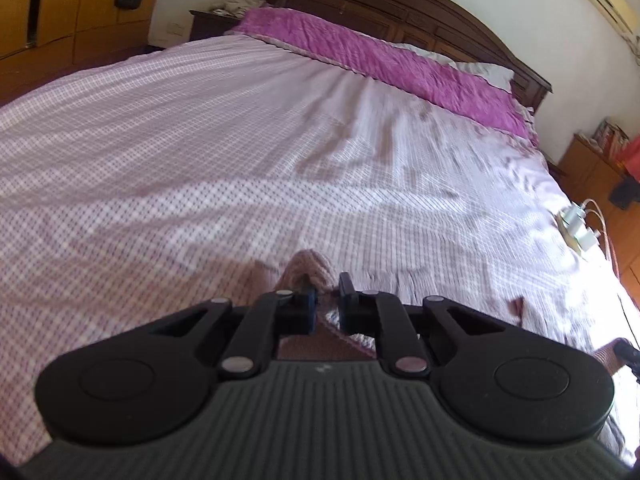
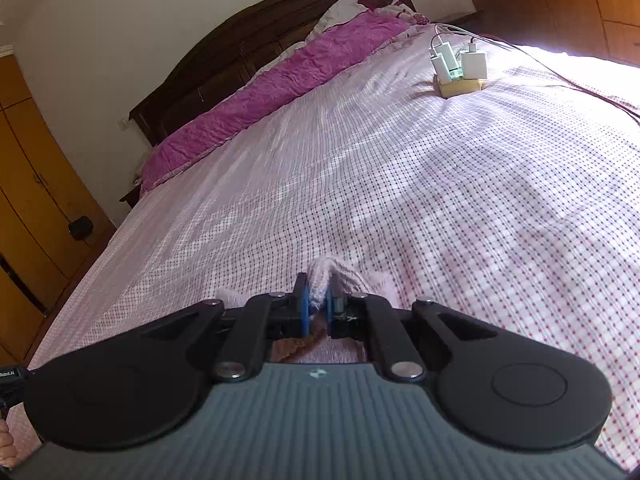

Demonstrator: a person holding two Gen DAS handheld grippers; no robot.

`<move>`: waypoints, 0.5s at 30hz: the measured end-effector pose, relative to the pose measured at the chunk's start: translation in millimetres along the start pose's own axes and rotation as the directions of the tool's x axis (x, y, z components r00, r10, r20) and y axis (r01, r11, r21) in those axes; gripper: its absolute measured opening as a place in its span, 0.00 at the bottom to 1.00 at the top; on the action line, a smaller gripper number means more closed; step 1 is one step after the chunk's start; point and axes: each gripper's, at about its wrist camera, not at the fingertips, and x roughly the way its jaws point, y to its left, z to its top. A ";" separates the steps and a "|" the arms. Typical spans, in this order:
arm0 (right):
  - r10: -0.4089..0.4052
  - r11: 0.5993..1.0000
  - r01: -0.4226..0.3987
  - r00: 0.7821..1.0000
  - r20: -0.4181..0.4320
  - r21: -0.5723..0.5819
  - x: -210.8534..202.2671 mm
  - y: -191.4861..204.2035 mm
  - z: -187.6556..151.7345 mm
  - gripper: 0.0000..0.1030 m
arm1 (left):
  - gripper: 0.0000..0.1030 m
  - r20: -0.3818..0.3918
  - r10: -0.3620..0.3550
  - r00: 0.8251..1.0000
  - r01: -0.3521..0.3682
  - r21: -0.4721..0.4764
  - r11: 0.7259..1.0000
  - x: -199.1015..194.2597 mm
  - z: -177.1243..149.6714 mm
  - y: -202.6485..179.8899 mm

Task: Fold small clothes

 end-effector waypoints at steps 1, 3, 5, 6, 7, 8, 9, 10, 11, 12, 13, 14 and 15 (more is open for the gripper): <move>-0.012 1.000 0.012 1.000 -0.004 0.001 8.7 1.1 2.8 0.08 | 0.12 -0.003 0.010 1.000 -0.010 -0.007 1.000 6.6 3.1 -0.9; -0.032 0.999 0.032 0.999 -0.032 0.012 25.7 1.0 5.3 0.08 | 0.12 -0.022 0.033 0.999 -0.034 -0.014 0.999 23.9 7.3 -1.8; -0.069 0.997 0.071 0.996 -0.062 0.027 44.6 0.6 4.4 0.09 | 0.14 -0.043 0.054 0.998 -0.054 0.003 0.999 37.9 6.3 -4.4; -0.086 0.996 0.088 0.994 -0.071 0.029 53.5 0.1 2.4 0.10 | 0.14 -0.050 0.066 0.997 -0.066 0.011 0.998 43.1 4.8 -5.3; -0.091 0.995 0.094 0.992 -0.082 0.027 61.3 -1.1 0.4 0.10 | 0.16 -0.053 0.069 0.996 -0.068 0.016 0.998 46.3 3.4 -5.7; -0.091 0.995 0.094 0.992 -0.086 0.029 65.5 -2.1 -1.0 0.11 | 0.18 -0.054 0.067 0.996 -0.065 0.021 0.998 47.2 2.4 -6.1; -0.087 0.995 0.091 0.993 -0.083 0.036 66.0 -2.7 -1.7 0.13 | 0.18 -0.050 0.064 0.997 -0.063 0.029 0.998 46.5 1.1 -6.0; -0.075 0.996 0.079 0.994 -0.076 0.042 66.5 -3.1 -3.2 0.18 | 0.22 -0.041 0.063 0.997 -0.061 0.038 0.997 44.0 0.3 -6.0; -0.068 0.997 0.071 0.995 -0.070 0.040 64.7 -2.7 -3.3 0.22 | 0.23 -0.035 0.058 0.998 -0.056 0.046 0.997 41.2 0.0 -5.9; -0.057 0.998 0.059 0.996 -0.063 0.031 61.8 -2.1 -3.8 0.25 | 0.25 -0.028 0.048 0.998 -0.047 0.055 0.997 37.2 0.4 -5.9; -0.048 0.998 0.049 0.997 -0.056 0.026 58.7 -1.4 -3.8 0.31 | 0.28 -0.020 0.043 0.999 -0.042 0.063 0.997 33.1 1.1 -5.9; -0.040 0.999 0.041 0.998 -0.045 0.022 54.1 -0.6 -3.8 0.39 | 0.29 -0.011 0.044 0.999 -0.043 0.068 0.997 29.2 1.7 -5.7; -0.042 0.999 0.042 0.999 -0.032 0.019 49.1 0.4 -3.7 0.44 | 0.33 0.000 0.048 0.999 -0.048 0.074 0.996 24.6 3.2 -6.1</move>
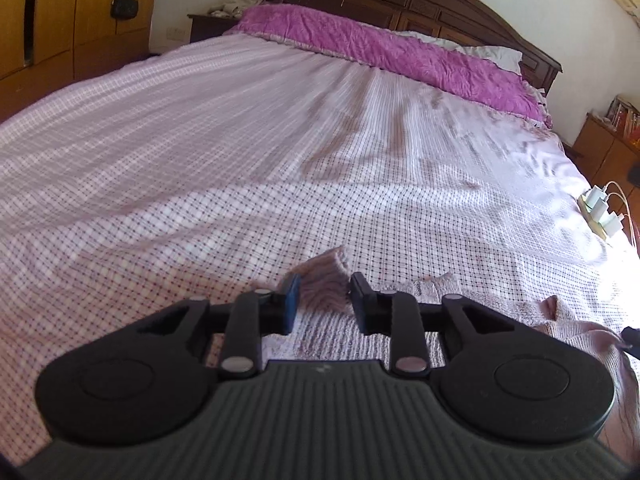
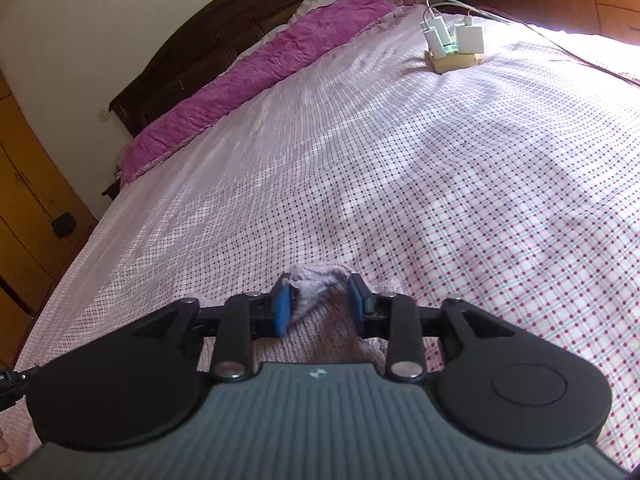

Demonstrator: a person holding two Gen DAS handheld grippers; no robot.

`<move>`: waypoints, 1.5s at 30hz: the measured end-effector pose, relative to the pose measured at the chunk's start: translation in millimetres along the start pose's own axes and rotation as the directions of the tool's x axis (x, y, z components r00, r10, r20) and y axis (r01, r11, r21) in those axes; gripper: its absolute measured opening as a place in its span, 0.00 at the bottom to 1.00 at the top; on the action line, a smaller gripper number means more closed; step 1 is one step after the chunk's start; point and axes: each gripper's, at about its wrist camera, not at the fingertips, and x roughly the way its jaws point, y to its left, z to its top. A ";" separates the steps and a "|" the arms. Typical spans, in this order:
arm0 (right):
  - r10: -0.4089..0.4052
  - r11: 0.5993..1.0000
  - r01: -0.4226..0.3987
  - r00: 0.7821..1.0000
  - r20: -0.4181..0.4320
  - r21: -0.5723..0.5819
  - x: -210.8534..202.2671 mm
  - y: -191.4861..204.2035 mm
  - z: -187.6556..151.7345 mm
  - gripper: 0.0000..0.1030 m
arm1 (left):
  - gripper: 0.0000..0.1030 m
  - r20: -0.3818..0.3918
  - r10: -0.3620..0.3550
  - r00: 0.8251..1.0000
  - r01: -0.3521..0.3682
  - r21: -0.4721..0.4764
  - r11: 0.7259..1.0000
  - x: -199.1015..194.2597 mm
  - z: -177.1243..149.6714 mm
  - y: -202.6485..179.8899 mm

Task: Fold small clothes

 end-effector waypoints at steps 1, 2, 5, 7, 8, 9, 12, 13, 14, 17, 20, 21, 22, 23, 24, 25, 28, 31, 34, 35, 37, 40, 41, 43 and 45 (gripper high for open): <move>-0.006 1.000 0.007 1.000 0.018 -0.005 -5.6 0.5 -0.3 0.53 | 0.37 0.012 0.005 1.000 -0.005 0.005 1.000 -4.5 1.3 0.4; -0.007 1.000 0.008 0.999 0.035 -0.013 -10.6 1.7 -0.3 0.58 | 0.37 0.024 0.008 1.000 -0.009 0.006 1.000 -8.4 2.4 1.1; 0.004 0.999 -0.001 0.999 0.054 -0.046 -22.5 5.2 -1.3 0.60 | 0.37 0.030 0.012 0.999 -0.012 0.010 1.000 -16.7 4.3 2.6; 0.010 0.997 -0.006 0.998 0.055 -0.073 -30.9 8.5 -3.2 0.61 | 0.37 0.025 0.013 1.000 -0.013 0.017 1.000 -20.7 3.4 2.4; 0.014 0.996 -0.009 0.999 0.052 -0.086 -33.3 10.2 -4.6 0.61 | 0.37 0.022 0.009 1.000 -0.009 0.025 1.000 -22.7 1.9 2.2; 0.019 0.994 -0.014 0.999 0.047 -0.104 -36.6 12.2 -6.3 0.61 | 0.37 0.021 0.002 1.000 -0.003 0.032 0.999 -24.9 -0.2 1.6; 0.046 0.986 -0.041 0.999 0.028 -0.159 -43.4 18.5 -14.3 0.61 | 0.37 0.003 -0.037 0.999 0.037 0.063 0.997 -27.4 -9.0 -0.3; 0.052 0.983 -0.048 0.999 0.017 -0.175 -43.8 20.7 -17.2 0.61 | 0.37 -0.011 -0.049 0.999 0.049 0.077 0.996 -25.2 -12.2 -1.2; 0.054 0.980 -0.052 0.999 0.004 -0.190 -42.5 22.6 -19.9 0.61 | 0.37 -0.023 -0.052 0.998 0.054 0.088 0.995 -22.3 -15.0 -1.7; 0.025 0.976 -0.031 0.999 -0.032 -0.216 -31.7 24.6 -27.3 0.61 | 0.37 -0.076 -0.023 0.997 0.032 0.114 0.993 -4.3 -25.4 -1.3; -0.030 0.974 0.009 0.996 -0.088 -0.228 -12.1 20.3 -37.9 0.61 | 0.37 -0.110 -0.008 0.994 0.019 0.103 0.994 11.4 -34.5 5.7; -0.028 0.969 0.009 0.997 -0.073 -0.248 -10.3 19.9 -43.2 0.62 | 0.37 -0.100 -0.013 0.995 0.024 0.104 0.994 11.4 -36.0 7.0; -0.026 0.967 0.008 0.998 -0.065 -0.255 -8.8 19.0 -45.3 0.62 | 0.37 -0.099 -0.014 0.995 0.025 0.104 0.994 10.9 -36.4 7.1; -0.025 0.970 0.009 0.998 -0.064 -0.245 -9.1 18.8 -45.3 0.62 | 0.37 -0.099 -0.012 0.995 0.023 0.105 0.994 9.1 -36.0 6.7; -0.024 0.972 0.008 0.998 -0.065 -0.236 -8.9 18.0 -43.1 0.62 | 0.37 -0.098 -0.010 0.995 0.020 0.109 0.994 6.7 -35.3 5.9; -0.020 0.974 0.005 0.998 -0.067 -0.228 -9.0 16.6 -40.4 0.62 | 0.37 -0.100 -0.006 0.995 0.018 0.116 0.993 3.4 -34.5 5.1; 0.012 0.985 -0.022 0.998 -0.060 -0.172 -20.1 12.3 -33.4 0.62 | 0.37 -0.098 -0.007 0.995 0.019 0.128 0.992 -10.1 -31.6 2.8; 0.030 0.992 -0.033 0.999 -0.032 -0.118 -37.8 5.8 -27.4 0.63 | 0.37 -0.087 -0.011 0.996 0.022 0.136 0.990 -25.8 -30.1 2.3; 0.031 0.994 -0.031 0.999 -0.009 -0.100 -57.3 -2.2 -25.7 0.63 | 0.37 -0.088 -0.002 0.996 0.015 0.142 0.990 -41.8 -30.9 1.9; 0.030 0.995 -0.031 1.000 -0.007 -0.094 -63.4 -5.5 -26.3 0.63 | 0.37 -0.090 0.003 0.996 0.010 0.141 0.990 -47.1 -31.9 2.8; 0.033 0.996 -0.034 0.999 -0.013 -0.079 -74.8 -13.7 -29.0 0.63 | 0.37 -0.093 0.007 0.996 0.006 0.139 0.990 -56.4 -33.8 3.7; 0.031 0.998 -0.032 0.999 -0.027 -0.050 -89.6 -27.0 -35.6 0.63 | 0.37 -0.110 0.009 0.994 0.005 0.128 0.992 -67.0 -38.0 6.3; 0.028 0.999 -0.030 0.999 -0.030 -0.042 -94.1 -31.8 -38.1 0.63 | 0.37 -0.116 0.008 0.993 0.006 0.123 0.992 -69.6 -39.6 7.4; 0.021 0.999 -0.022 0.999 -0.032 -0.026 -102.2 -40.8 -43.3 0.64 | 0.37 -0.125 0.012 0.992 0.004 0.122 0.992 -74.4 -43.4 8.5; 0.018 1.000 -0.018 0.999 -0.036 -0.005 -107.8 -49.0 -47.8 0.64 | 0.37 -0.133 0.021 0.991 -0.005 0.126 0.992 -78.6 -47.5 9.4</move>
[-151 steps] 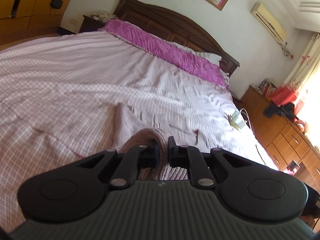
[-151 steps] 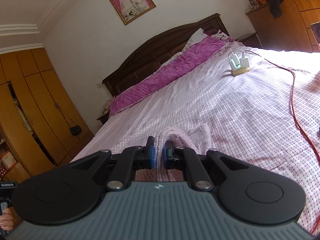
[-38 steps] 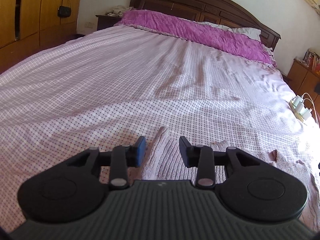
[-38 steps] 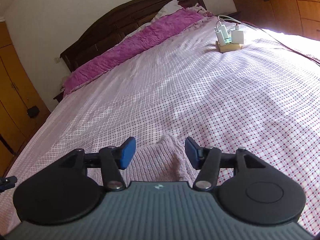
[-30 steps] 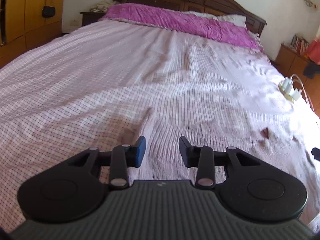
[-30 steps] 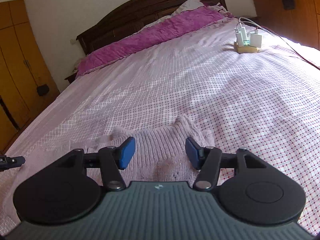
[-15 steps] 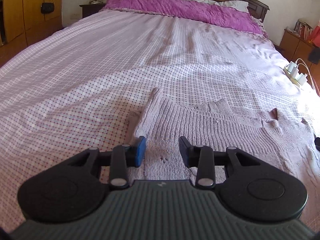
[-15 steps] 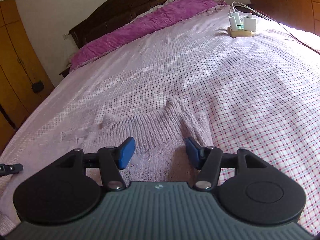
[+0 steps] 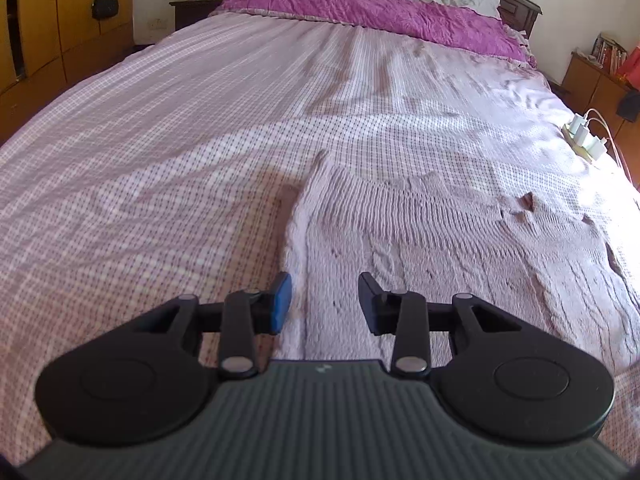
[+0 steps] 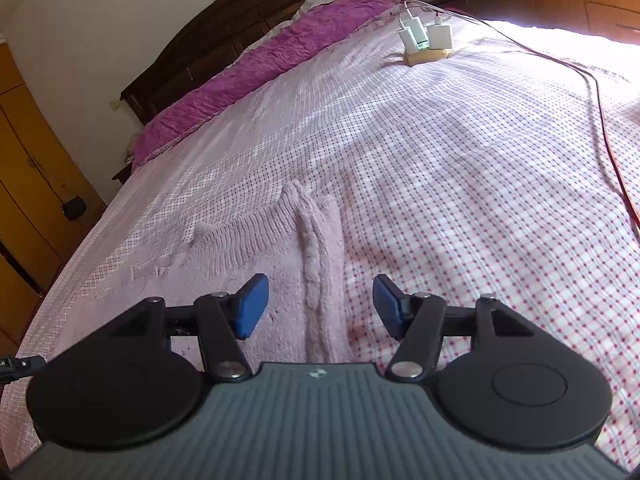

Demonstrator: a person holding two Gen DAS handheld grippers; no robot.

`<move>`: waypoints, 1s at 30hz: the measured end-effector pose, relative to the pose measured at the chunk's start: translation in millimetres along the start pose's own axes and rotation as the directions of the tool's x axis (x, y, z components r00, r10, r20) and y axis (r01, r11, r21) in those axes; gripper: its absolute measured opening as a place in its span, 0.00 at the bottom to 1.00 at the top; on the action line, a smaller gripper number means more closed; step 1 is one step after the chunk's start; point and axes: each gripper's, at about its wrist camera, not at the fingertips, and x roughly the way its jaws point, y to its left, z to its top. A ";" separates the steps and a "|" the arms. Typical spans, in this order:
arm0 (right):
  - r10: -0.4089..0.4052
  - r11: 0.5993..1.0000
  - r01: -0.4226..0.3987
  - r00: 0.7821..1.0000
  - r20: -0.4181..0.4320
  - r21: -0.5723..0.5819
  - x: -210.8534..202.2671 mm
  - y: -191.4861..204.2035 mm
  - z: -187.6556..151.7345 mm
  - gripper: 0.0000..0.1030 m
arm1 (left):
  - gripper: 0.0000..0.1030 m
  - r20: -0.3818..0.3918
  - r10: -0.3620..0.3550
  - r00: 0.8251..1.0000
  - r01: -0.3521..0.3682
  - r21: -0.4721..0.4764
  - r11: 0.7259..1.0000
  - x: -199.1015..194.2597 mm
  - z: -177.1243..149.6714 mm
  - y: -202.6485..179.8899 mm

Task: Fold small clothes

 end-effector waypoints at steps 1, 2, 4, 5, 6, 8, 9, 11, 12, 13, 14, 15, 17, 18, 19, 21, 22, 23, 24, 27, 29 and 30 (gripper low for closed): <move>-0.001 1.000 0.002 1.000 -0.002 0.014 -2.4 -4.3 -2.9 0.64 | 0.37 -0.003 -0.001 1.000 0.001 0.000 1.000 -1.3 -2.3 0.5; -0.002 1.000 0.002 1.000 -0.007 0.026 -4.0 -8.3 -5.1 0.64 | 0.37 -0.008 -0.002 1.000 0.002 -0.001 1.000 -2.2 -4.3 1.4; 0.001 0.999 0.000 1.000 -0.015 0.052 -5.2 -15.2 -9.5 0.64 | 0.37 -0.017 0.000 1.000 0.000 -0.007 1.000 -3.8 -8.5 3.6; 0.006 0.998 -0.005 1.000 -0.018 0.061 -5.3 -17.6 -10.8 0.64 | 0.37 -0.021 0.004 1.000 -0.004 -0.009 1.000 -4.2 -10.3 4.8; 0.014 0.998 -0.012 1.000 -0.022 0.069 -4.9 -19.8 -12.7 0.64 | 0.38 -0.025 0.008 1.000 -0.009 -0.012 1.000 -4.6 -12.2 6.0; 0.022 0.997 -0.020 0.999 -0.026 0.073 -3.9 -21.7 -15.4 0.64 | 0.38 -0.037 0.012 0.999 -0.013 -0.019 1.000 -4.2 -15.1 8.6; 0.025 0.997 -0.023 0.999 -0.030 0.073 -2.9 -21.8 -16.2 0.64 | 0.38 -0.045 0.013 0.999 -0.014 -0.023 1.000 -3.7 -16.4 10.0; 0.045 0.996 -0.042 0.998 -0.043 0.075 0.6 -21.0 -18.0 0.65 | 0.37 -0.055 0.012 0.998 -0.014 -0.030 0.999 -2.9 -18.8 12.4; 0.056 0.996 -0.052 0.997 -0.049 0.078 2.1 -20.9 -18.6 0.65 | 0.37 -0.057 0.013 0.998 -0.015 -0.031 0.999 -2.7 -20.0 13.2; 0.070 0.994 -0.066 0.996 -0.057 0.082 4.7 -19.4 -19.4 0.65 | 0.37 -0.059 0.014 0.998 -0.016 -0.032 0.999 -2.5 -21.0 13.8; 0.080 0.994 -0.074 0.995 -0.063 0.083 6.2 -18.8 -20.2 0.65 | 0.37 -0.060 0.014 0.998 -0.016 -0.034 0.999 -2.3 -21.8 14.3; 0.090 0.993 -0.084 0.994 -0.069 0.083 7.9 -17.9 -20.8 0.65 | 0.37 -0.062 0.013 0.998 -0.015 -0.036 0.999 -2.0 -22.5 14.7; 0.116 0.990 -0.109 0.990 -0.082 0.087 13.4 -13.6 -21.8 0.65 | 0.37 -0.064 0.013 0.998 -0.016 -0.039 0.999 -1.7 -23.3 14.9; 0.128 0.989 -0.120 0.988 -0.088 0.087 15.7 -12.3 -22.5 0.65 | 0.37 -0.064 0.015 0.998 -0.017 -0.038 0.999 -1.6 -23.6 14.7; 0.138 0.988 -0.130 0.986 -0.092 0.087 18.7 -10.5 -23.3 0.65 | 0.37 -0.065 0.016 0.998 -0.019 -0.038 0.999 -1.6 -23.9 14.5; 0.159 0.984 -0.150 0.983 -0.095 0.093 26.9 -4.7 -24.3 0.65 | 0.37 -0.064 0.017 0.998 -0.019 -0.036 0.999 -1.5 -24.0 13.8; 0.169 0.982 -0.159 0.981 -0.095 0.101 30.5 -2.7 -24.6 0.65 | 0.37 -0.065 0.018 0.998 -0.020 -0.036 0.999 -1.1 -23.8 13.6; 0.173 0.981 -0.163 0.981 -0.092 0.109 33.3 -1.4 -25.0 0.65 | 0.37 -0.065 0.018 0.998 -0.020 -0.036 0.999 -0.9 -23.8 13.4; 0.179 0.979 -0.169 0.980 -0.088 0.116 35.2 -0.6 -25.3 0.65 | 0.37 -0.066 0.017 0.998 -0.020 -0.036 0.999 -0.7 -23.6 12.9; 0.202 0.969 -0.189 0.977 -0.066 0.160 40.9 0.1 -24.3 0.65 | 0.37 -0.068 0.017 0.998 -0.020 -0.034 0.999 0.2 -22.8 13.3; 0.213 0.962 -0.201 0.976 -0.050 0.187 41.6 -3.3 -25.2 0.63 | 0.37 -0.071 0.017 0.997 -0.020 -0.034 0.999 0.3 -22.2 13.5; 0.218 0.959 -0.206 0.975 -0.043 0.196 42.2 -3.8 -25.7 0.63 | 0.38 -0.070 0.018 0.997 -0.020 -0.034 0.999 0.0 -21.9 13.7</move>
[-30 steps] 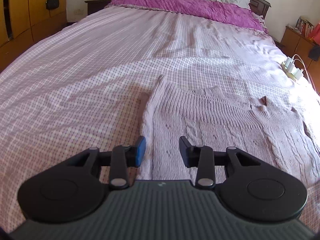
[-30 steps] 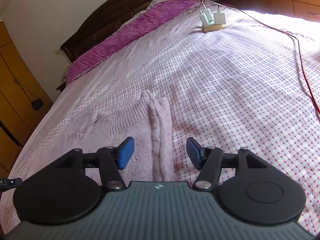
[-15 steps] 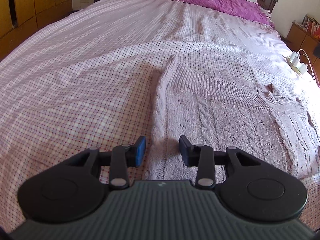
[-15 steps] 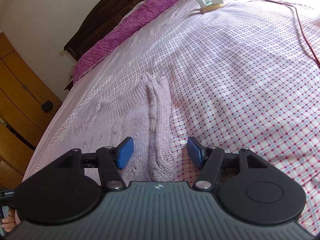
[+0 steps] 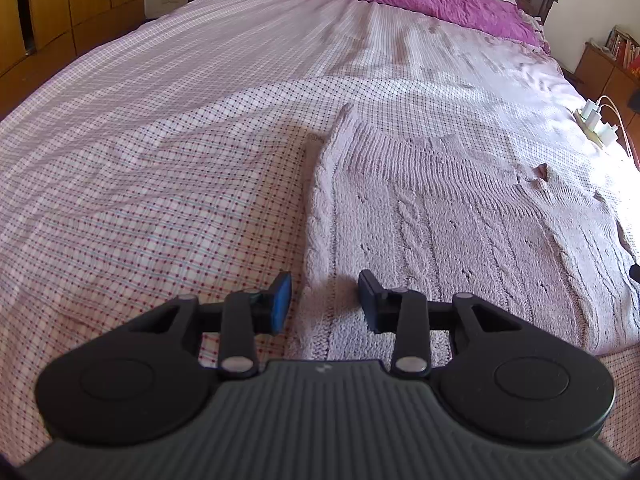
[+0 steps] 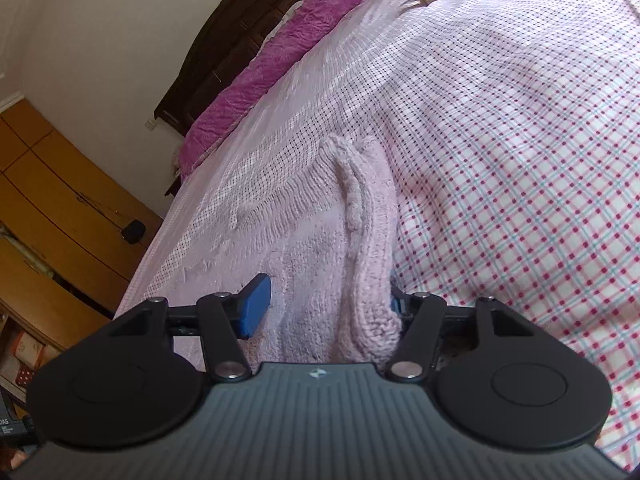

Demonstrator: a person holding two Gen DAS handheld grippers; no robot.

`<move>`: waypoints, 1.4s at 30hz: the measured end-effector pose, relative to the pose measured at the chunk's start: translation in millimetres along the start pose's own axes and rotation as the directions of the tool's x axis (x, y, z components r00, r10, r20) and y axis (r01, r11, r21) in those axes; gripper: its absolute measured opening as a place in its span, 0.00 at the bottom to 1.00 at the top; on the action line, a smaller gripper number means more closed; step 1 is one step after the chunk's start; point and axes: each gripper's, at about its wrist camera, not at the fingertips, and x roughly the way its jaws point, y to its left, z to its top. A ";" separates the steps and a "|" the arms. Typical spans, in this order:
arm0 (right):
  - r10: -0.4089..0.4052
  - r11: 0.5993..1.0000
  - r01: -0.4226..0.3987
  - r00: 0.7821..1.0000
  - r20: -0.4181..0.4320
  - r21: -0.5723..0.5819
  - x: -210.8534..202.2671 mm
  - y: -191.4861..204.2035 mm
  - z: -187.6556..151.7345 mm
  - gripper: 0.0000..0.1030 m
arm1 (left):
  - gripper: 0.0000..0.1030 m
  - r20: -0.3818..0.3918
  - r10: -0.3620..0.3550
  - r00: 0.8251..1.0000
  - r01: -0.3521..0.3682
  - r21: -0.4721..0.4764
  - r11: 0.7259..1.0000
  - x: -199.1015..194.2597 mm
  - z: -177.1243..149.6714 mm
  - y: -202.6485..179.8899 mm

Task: Fold small clothes

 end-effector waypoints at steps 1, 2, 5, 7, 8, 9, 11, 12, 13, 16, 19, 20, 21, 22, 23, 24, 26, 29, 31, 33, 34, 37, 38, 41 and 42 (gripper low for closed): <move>0.009 1.000 -0.009 1.000 0.007 0.012 0.4 -1.6 0.4 0.60 | 0.38 0.001 0.001 1.000 -0.001 0.001 1.000 -0.5 0.3 -0.1; 0.010 1.000 -0.011 1.000 0.011 0.023 0.1 -3.1 0.4 0.54 | 0.38 0.002 0.002 1.000 -0.002 0.003 1.000 -1.1 0.5 -0.2; 0.004 0.998 -0.005 1.000 0.019 0.057 1.3 -8.1 2.7 0.34 | 0.38 0.005 0.003 1.000 -0.003 0.006 1.000 -3.3 1.2 -0.3; 0.026 0.996 -0.029 0.999 0.034 0.086 -1.9 -11.8 2.9 0.30 | 0.38 0.005 0.005 1.000 -0.005 0.005 1.000 -5.2 1.8 0.6; 0.040 0.994 -0.044 0.998 0.043 0.097 -3.9 -11.4 3.5 0.29 | 0.38 0.005 0.007 1.000 -0.007 0.006 1.000 -6.8 2.1 1.1; 0.049 0.994 -0.054 0.997 0.053 0.099 -6.3 -9.3 3.9 0.29 | 0.38 0.007 0.008 1.000 -0.008 0.008 1.000 -8.2 2.6 1.9; 0.062 0.993 -0.069 0.996 0.070 0.092 -9.9 -2.0 6.0 0.28 | 0.38 0.012 0.013 1.000 -0.014 0.012 1.000 -12.2 3.8 4.3; 0.068 0.993 -0.074 0.995 0.077 0.086 -11.3 3.4 7.4 0.28 | 0.38 0.016 0.015 1.000 -0.016 0.012 1.000 -14.3 4.7 5.6; 0.077 0.993 -0.083 0.994 0.082 0.078 -12.1 9.0 9.2 0.28 | 0.38 0.019 0.016 1.000 -0.017 0.010 1.000 -16.3 5.6 7.4; 0.099 0.994 -0.103 0.991 0.092 0.042 -12.7 28.1 14.8 0.28 | 0.38 0.023 0.013 1.000 -0.013 -0.006 1.000 -21.6 8.5 13.2; 0.128 0.992 -0.128 0.988 0.091 0.001 -11.3 51.3 20.5 0.28 | 0.38 0.017 0.010 1.000 -0.009 -0.021 1.000 -25.0 11.2 18.4; 0.137 0.991 -0.136 0.987 0.089 -0.015 -10.5 59.9 22.0 0.28 | 0.38 0.019 0.008 1.000 -0.008 -0.022 1.000 -26.9 12.1 20.3; 0.146 0.989 -0.144 0.985 0.087 -0.029 -9.8 68.5 22.7 0.28 | 0.38 0.021 0.008 1.000 -0.008 -0.023 1.000 -28.8 12.6 21.8; 0.158 0.987 -0.154 0.984 0.083 -0.045 -7.9 78.5 24.3 0.28 | 0.38 0.024 0.009 1.000 -0.008 -0.025 1.000 -30.8 13.2 23.4; 0.170 0.984 -0.166 0.982 0.079 -0.063 -7.4 88.5 24.7 0.27 | 0.38 0.028 0.009 1.000 -0.008 -0.027 1.000 -32.5 13.8 24.8; 0.183 0.981 -0.177 0.980 0.074 -0.080 -5.9 98.1 25.0 0.27 | 0.38 0.032 0.009 0.999 -0.008 -0.031 0.999 -34.3 14.6 26.7; 0.206 0.973 -0.198 0.977 0.060 -0.116 -2.8 121.0 24.6 0.27 | 0.38 0.039 0.009 0.999 -0.008 -0.040 0.999 -38.6 15.6 31.6; 0.244 0.958 -0.235 0.969 0.034 -0.165 5.5 153.3 21.5 0.27 | 0.38 0.051 0.012 0.999 -0.010 -0.050 0.999 -45.5 16.8 39.4; 0.269 0.945 -0.262 0.963 0.011 -0.193 12.0 175.8 17.2 0.27 | 0.38 0.059 0.015 0.998 -0.012 -0.055 0.998 -49.8 17.5 45.4; 0.289 0.935 -0.285 0.957 -0.015 -0.212 20.1 195.2 12.7 0.27 | 0.38 0.065 0.020 0.998 -0.016 -0.059 0.998 -53.9 18.0 52.1; 0.298 0.929 -0.297 0.954 -0.031 -0.222 23.2 206.3 8.4 0.27 | 0.38 0.069 0.023 0.997 -0.019 -0.061 0.998 -55.8 18.1 55.4; 0.311 0.912 -0.320 0.947 -0.078 -0.258 35.1 235.3 -7.7 0.27 | 0.38 0.079 0.032 0.996 -0.027 -0.073 0.997 -61.4 18.2 66.1; 0.313 0.904 -0.328 0.945 -0.100 -0.272 40.7 244.8 -14.4 0.27 | 0.38 0.083 0.036 0.996 -0.029 -0.075 0.997 -63.1 18.4 69.8; 0.295 0.887 -0.337 0.940 -0.173 -0.315 59.2 271.7 -38.5 0.27 | 0.38 0.091 0.051 0.995 -0.044 -0.075 0.996 -66.7 20.7 80.1; 0.280 0.880 -0.334 0.939 -0.201 -0.336 68.5 279.3 -48.2 0.27 | 0.38 0.094 0.056 0.994 -0.049 -0.077 0.996 -67.6 21.8 83.3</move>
